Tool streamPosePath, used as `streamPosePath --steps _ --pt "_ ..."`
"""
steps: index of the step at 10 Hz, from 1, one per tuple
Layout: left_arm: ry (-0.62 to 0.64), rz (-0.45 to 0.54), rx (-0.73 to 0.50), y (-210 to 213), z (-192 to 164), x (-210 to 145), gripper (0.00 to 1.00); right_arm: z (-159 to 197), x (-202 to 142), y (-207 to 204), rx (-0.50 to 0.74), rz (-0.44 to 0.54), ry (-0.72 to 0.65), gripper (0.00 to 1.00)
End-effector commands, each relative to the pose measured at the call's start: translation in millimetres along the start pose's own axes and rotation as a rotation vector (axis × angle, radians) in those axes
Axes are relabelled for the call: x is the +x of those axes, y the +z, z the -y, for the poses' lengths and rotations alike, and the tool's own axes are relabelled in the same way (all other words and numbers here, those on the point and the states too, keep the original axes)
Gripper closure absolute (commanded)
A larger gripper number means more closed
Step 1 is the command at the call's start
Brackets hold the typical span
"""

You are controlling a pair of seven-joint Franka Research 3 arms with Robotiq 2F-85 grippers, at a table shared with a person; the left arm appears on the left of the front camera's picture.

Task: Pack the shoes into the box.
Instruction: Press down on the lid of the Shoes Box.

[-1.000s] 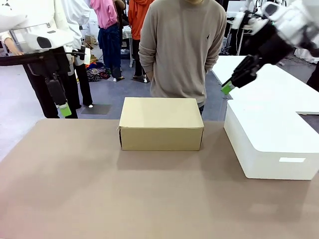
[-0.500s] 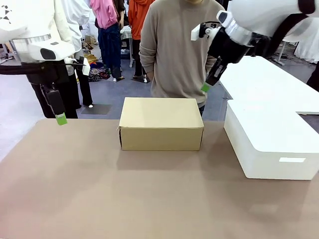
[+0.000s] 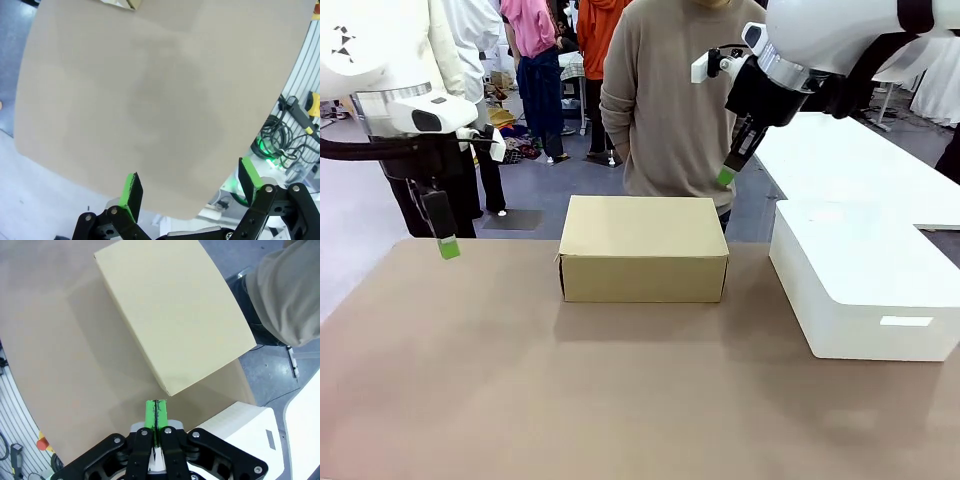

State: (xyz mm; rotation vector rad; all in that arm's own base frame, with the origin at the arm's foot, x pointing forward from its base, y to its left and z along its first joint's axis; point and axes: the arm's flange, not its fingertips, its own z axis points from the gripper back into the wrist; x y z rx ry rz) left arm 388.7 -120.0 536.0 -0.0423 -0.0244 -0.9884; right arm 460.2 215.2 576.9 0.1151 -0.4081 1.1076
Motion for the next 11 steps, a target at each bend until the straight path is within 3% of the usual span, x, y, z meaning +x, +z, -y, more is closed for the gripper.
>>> streamPosePath --steps 1,4,11 --pt "0.007 -0.007 0.011 3.7 1.9 -3.8 0.00 0.6 -5.6 1.7 0.008 0.013 0.014 1.00" --pt "0.007 -0.007 0.011 3.7 1.9 -3.8 0.00 0.0 0.0 0.1 0.000 0.000 0.000 1.00" --pt "0.007 -0.007 0.011 3.7 1.9 -3.8 0.00 41.5 104.1 -72.0 -0.012 -0.145 -0.317 1.00"
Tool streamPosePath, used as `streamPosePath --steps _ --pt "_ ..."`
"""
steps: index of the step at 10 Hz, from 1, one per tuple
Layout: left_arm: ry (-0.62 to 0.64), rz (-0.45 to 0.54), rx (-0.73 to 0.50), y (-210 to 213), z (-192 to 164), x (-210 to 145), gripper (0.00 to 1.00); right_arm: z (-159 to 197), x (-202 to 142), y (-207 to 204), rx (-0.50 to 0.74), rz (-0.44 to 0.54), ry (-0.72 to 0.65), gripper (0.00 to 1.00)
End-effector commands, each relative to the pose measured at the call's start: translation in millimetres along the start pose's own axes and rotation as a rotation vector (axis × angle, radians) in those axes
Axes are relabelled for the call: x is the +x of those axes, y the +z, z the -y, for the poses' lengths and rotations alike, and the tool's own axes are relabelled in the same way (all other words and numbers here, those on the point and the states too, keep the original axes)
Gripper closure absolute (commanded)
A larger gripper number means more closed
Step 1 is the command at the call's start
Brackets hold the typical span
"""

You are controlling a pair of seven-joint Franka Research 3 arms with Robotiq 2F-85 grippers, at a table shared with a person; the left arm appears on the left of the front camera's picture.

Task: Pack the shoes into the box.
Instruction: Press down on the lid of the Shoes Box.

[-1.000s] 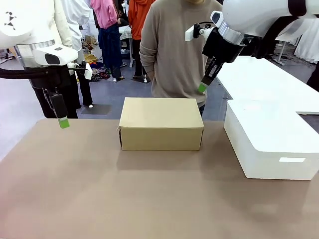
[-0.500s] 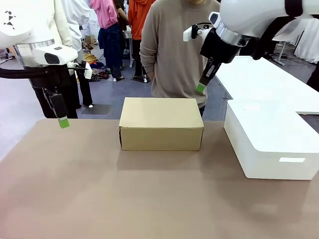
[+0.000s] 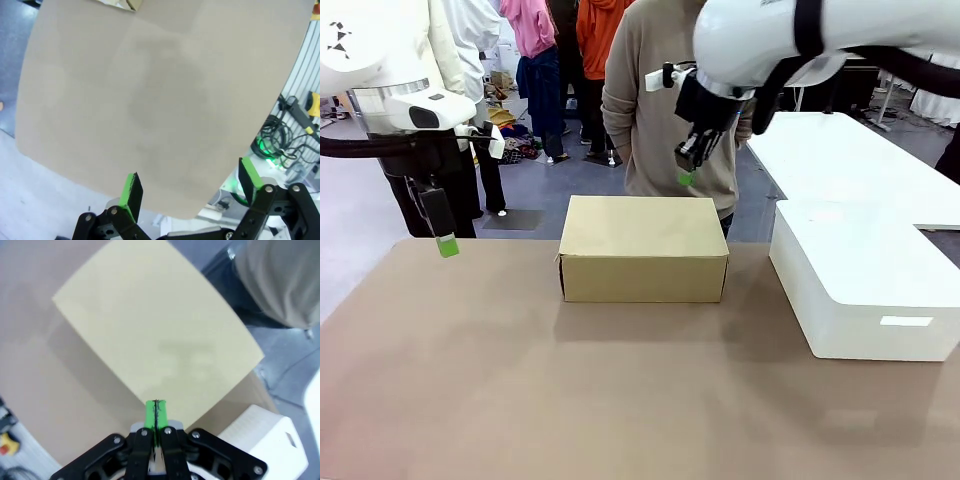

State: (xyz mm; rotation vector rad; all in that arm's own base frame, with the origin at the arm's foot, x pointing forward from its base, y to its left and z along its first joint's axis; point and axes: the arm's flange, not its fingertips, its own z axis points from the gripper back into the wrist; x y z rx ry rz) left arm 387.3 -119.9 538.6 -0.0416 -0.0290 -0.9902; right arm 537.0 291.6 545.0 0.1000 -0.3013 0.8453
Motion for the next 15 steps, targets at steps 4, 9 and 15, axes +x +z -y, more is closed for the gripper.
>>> streamPosePath --steps 4,9,15 --pt "0.009 -0.011 0.008 1.1 0.6 -3.0 0.00 16.6 62.2 -49.7 -0.016 -0.028 -0.153 1.00" --pt "0.009 -0.011 0.008 1.1 0.6 -3.0 0.00 20.7 67.0 -101.3 -0.036 -0.040 -0.200 1.00" --pt "0.009 -0.011 0.008 1.1 0.6 -3.0 0.00 32.1 66.2 -150.5 -0.091 -0.044 -0.249 1.00"
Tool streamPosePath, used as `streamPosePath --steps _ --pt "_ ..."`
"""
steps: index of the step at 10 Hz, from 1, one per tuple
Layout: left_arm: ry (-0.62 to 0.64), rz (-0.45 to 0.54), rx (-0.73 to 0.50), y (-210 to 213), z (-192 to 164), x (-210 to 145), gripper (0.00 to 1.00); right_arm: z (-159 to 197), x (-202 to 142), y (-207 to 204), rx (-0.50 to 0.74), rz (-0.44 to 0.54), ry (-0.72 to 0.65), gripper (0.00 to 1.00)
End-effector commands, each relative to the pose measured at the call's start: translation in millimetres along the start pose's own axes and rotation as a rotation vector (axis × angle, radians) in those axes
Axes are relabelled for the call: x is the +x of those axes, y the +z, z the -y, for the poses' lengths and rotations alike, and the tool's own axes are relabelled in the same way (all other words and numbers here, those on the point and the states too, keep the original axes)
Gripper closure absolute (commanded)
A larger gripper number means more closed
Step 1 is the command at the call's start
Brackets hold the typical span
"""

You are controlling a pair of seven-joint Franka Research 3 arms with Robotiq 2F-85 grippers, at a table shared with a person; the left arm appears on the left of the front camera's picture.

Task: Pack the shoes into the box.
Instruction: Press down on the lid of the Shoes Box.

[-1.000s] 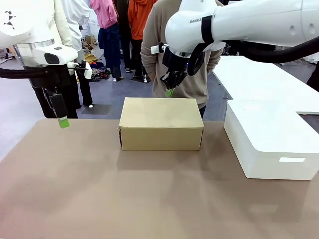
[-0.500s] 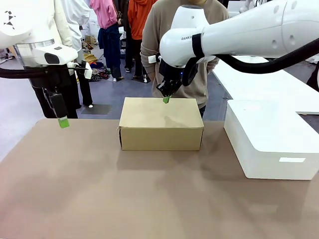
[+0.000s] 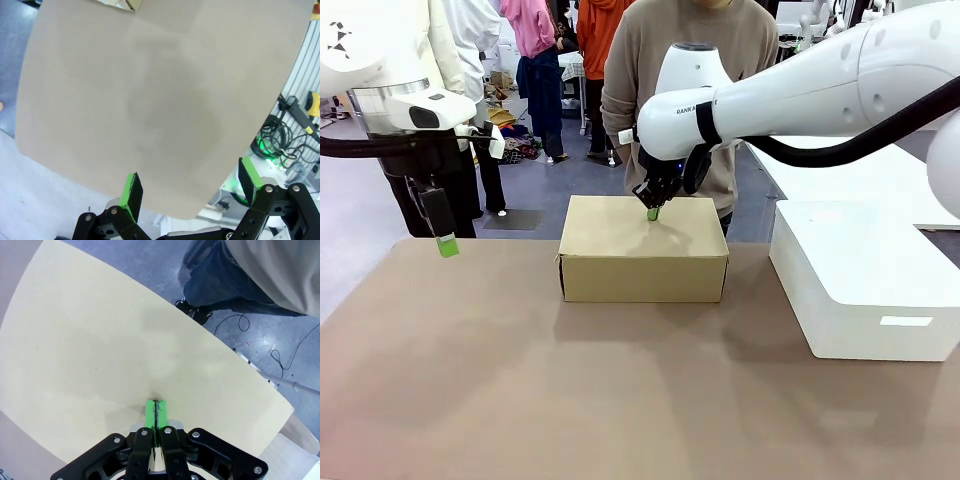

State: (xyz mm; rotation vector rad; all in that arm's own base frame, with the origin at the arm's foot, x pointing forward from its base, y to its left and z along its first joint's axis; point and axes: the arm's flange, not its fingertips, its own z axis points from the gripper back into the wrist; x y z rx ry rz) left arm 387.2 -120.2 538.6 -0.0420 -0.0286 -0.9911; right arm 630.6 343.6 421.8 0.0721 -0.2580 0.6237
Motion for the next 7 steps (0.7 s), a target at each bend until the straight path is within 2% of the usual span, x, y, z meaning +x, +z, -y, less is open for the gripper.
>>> streamPosePath --steps 1,4,7 --pt "0.010 -0.011 0.009 1.1 0.4 -3.1 0.00 -0.8 7.2 -5.5 -0.050 -0.001 -0.032 1.00" --pt "0.010 -0.011 0.009 1.1 0.4 -3.1 0.00 1.1 4.4 -16.0 -0.032 -0.034 -0.041 1.00" --pt "0.010 -0.011 0.009 1.1 0.4 -3.1 0.00 -4.3 3.9 29.7 -0.015 -0.005 -0.002 1.00"
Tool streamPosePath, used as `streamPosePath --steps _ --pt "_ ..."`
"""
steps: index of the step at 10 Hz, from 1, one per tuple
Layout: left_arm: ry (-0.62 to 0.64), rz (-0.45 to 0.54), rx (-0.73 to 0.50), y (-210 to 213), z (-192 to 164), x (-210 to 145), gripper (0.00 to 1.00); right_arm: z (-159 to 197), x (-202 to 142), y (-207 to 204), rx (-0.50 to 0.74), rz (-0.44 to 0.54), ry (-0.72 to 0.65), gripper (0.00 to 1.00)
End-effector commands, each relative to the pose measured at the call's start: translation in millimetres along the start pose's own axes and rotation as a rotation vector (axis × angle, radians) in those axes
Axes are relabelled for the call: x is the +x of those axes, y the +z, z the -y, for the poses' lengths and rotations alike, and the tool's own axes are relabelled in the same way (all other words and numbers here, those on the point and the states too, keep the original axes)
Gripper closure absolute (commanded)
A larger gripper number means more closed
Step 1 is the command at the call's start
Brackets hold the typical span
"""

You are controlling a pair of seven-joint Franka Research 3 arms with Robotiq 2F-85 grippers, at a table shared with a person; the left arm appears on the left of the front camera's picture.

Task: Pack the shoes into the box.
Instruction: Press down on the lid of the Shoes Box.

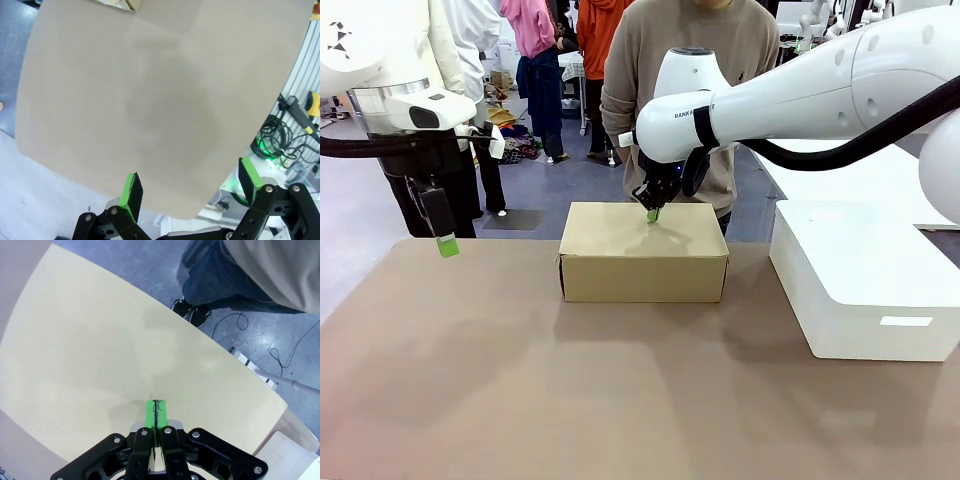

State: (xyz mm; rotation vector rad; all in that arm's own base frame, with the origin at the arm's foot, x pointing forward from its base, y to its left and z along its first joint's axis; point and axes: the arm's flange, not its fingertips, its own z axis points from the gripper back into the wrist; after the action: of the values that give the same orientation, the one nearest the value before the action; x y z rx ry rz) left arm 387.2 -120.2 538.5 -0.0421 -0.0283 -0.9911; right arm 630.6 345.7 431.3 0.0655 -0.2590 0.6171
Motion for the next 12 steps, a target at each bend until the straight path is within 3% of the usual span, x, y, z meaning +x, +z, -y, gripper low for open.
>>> streamPosePath --steps 1,4,12 --pt "0.010 -0.011 0.009 1.2 0.5 -3.2 0.00 -3.7 -1.3 38.8 0.006 -0.002 0.030 1.00" --pt "0.010 -0.011 0.009 1.2 0.5 -3.2 0.00 -13.3 -26.5 75.6 0.033 -0.021 0.120 1.00" --pt "0.010 -0.011 0.009 1.2 0.5 -3.2 0.00 -31.6 -140.3 147.1 0.086 0.040 0.261 1.00"
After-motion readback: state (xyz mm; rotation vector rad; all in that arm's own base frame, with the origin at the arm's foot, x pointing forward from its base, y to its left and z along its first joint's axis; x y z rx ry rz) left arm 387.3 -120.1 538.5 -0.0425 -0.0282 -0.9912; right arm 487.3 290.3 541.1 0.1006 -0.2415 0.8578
